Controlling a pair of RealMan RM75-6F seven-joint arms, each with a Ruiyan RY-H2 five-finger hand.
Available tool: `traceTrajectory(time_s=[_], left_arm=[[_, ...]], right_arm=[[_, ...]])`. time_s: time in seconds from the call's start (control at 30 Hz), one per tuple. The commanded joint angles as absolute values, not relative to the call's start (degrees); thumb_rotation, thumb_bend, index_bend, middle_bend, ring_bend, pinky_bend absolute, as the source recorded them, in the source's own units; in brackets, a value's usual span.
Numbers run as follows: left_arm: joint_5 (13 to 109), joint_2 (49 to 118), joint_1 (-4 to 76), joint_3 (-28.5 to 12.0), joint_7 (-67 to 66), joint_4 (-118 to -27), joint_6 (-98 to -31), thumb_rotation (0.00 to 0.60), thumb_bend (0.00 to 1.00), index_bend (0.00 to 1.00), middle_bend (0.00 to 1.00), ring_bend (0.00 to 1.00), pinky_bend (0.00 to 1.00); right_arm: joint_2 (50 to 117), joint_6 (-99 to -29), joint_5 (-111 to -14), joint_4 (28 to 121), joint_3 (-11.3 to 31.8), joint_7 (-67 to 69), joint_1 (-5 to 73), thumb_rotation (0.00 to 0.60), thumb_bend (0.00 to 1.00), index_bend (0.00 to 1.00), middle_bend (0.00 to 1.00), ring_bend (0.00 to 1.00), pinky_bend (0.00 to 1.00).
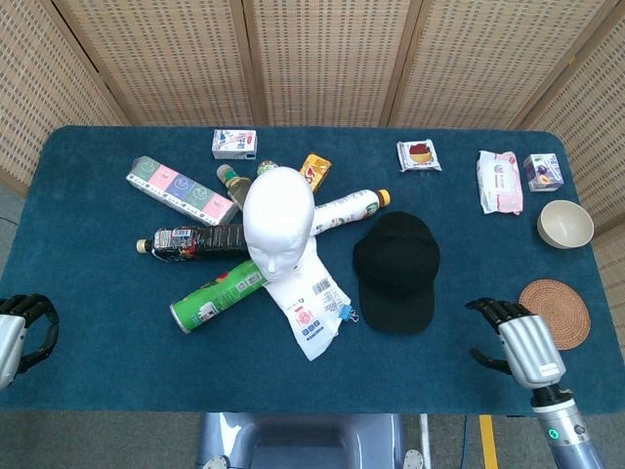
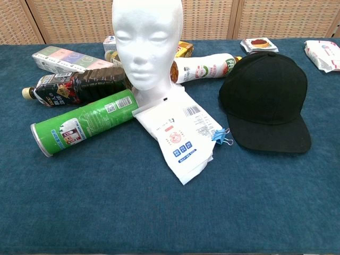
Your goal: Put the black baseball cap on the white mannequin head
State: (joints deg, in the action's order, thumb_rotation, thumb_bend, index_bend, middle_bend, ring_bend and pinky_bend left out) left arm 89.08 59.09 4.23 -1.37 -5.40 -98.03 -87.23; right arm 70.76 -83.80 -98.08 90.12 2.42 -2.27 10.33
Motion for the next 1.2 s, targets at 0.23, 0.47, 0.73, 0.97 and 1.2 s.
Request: traceTrajectory(time_s=[0.23,0.47,0.73,0.97,1.2], left_arm=[[88.1,56.5,5.4,-3.7,-5.0,-99.0,-87.7,0.6,0.31,0.58,0.42,0.35,0.36],[87.1,54.6,6.5,-5.1,-5.4,-100.1,-87.1,0.6,0.31,0.58,0.42,0.35,0.36],[86.4,54.4,7.5,-5.4,-5.5,-100.6,-85.6,0.6,0.31,0.58,0.42,0.35,0.36],[86.0,55.0,8.0,-5.0,-5.2,-100.3,-84.4,0.6,0.31,0.58,0.42,0.35,0.36],[85.9,55.5,8.2,-4.4,-4.9,-99.9,-83.5,0.6,0.31,0.58,0.42,0.35,0.36]], right_arm=[[76.5,-78.6,-101.4,91.7,4.0,-7.8,16.7,0.6,0.09,0.44,0.57,0.62,0.66],[80.7,-74.9,-100.8,91.2,4.7,-10.6,20.1,0.6,0.09,0.53,0.68,0.78,0.81],[85.1,-71.4,-97.4,88.6,5.7,-16.3,22.5,0.6,0.08,0.55,0.73,0.85,0.88],[88.1,-69.5,-94.5,86.3,5.6,-20.4,23.3,0.6,0.08,0.55,0.73,0.86,0.88],[90.5,-68.9,-92.8,83.9,4.7,-22.4,23.6,0.6,0.08,0.55,0.74,0.86,0.89]])
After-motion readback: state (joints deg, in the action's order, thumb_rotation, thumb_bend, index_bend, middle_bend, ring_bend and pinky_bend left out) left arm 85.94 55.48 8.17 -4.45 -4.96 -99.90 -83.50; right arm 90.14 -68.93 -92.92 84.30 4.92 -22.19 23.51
